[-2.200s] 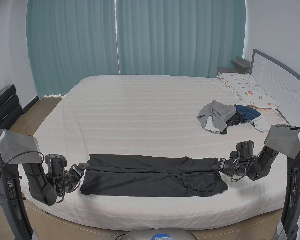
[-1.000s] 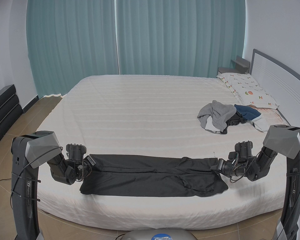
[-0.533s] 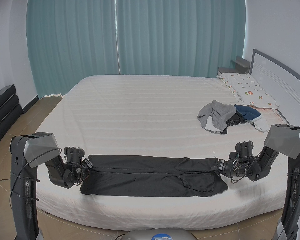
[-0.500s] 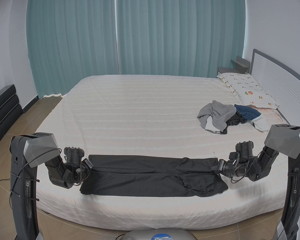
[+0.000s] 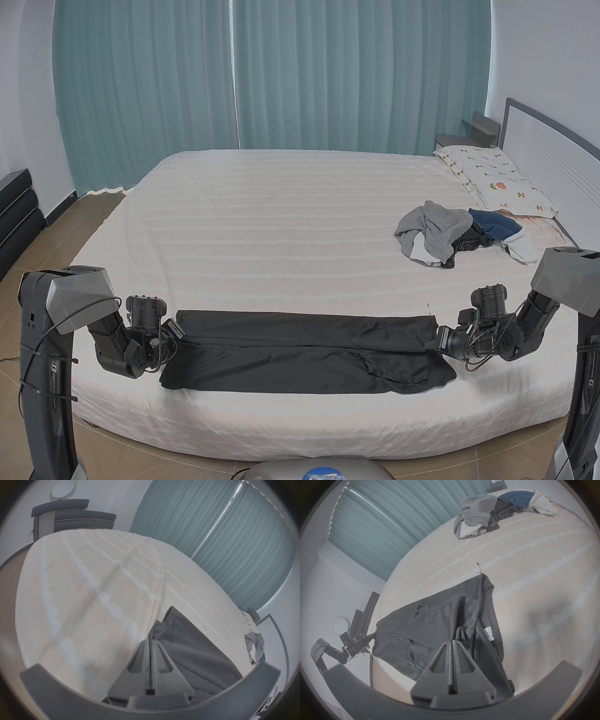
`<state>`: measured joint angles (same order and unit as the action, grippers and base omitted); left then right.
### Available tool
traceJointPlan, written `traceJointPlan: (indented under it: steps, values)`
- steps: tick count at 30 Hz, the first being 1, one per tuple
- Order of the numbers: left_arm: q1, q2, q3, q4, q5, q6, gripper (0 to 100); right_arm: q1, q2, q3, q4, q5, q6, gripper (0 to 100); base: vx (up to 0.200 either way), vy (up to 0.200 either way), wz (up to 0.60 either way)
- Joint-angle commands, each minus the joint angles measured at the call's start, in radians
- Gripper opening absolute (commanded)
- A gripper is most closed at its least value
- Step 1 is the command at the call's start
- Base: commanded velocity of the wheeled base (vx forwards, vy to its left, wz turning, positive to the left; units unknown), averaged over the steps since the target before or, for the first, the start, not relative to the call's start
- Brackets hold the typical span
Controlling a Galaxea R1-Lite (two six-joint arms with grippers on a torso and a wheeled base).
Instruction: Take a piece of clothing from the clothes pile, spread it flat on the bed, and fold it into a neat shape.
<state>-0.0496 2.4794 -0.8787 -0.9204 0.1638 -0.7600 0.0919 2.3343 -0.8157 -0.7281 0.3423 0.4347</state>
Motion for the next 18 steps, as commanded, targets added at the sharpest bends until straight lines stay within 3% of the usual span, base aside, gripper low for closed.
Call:
traceJointPlan:
  steps: [1,4,5,13,18]
  values:
    - [0.000,0.001,0.000,0.000,0.000,-0.001,0,0.000,0.017,-0.002,-0.001,0.000,-0.002,0,0.000,0.000,0.00]
    - [0.000,0.001,0.000,0.000,0.000,-0.001,0,0.000,0.020,-0.002,0.003,0.000,-0.021,0,0.000,0.000,0.00]
    - [0.000,0.001,0.001,0.000,0.000,-0.001,0,0.002,0.017,0.001,-0.001,0.000,-0.024,100,0.000,0.000,0.00]
    - [0.000,0.001,0.003,0.000,0.000,-0.001,0,-0.017,-0.024,-0.025,-0.028,0.006,-0.005,100,0.000,0.000,0.00]
    - [0.000,0.001,0.003,-0.003,0.000,-0.001,0,-0.024,-0.012,-0.069,-0.037,0.004,0.085,100,0.000,0.000,0.00]
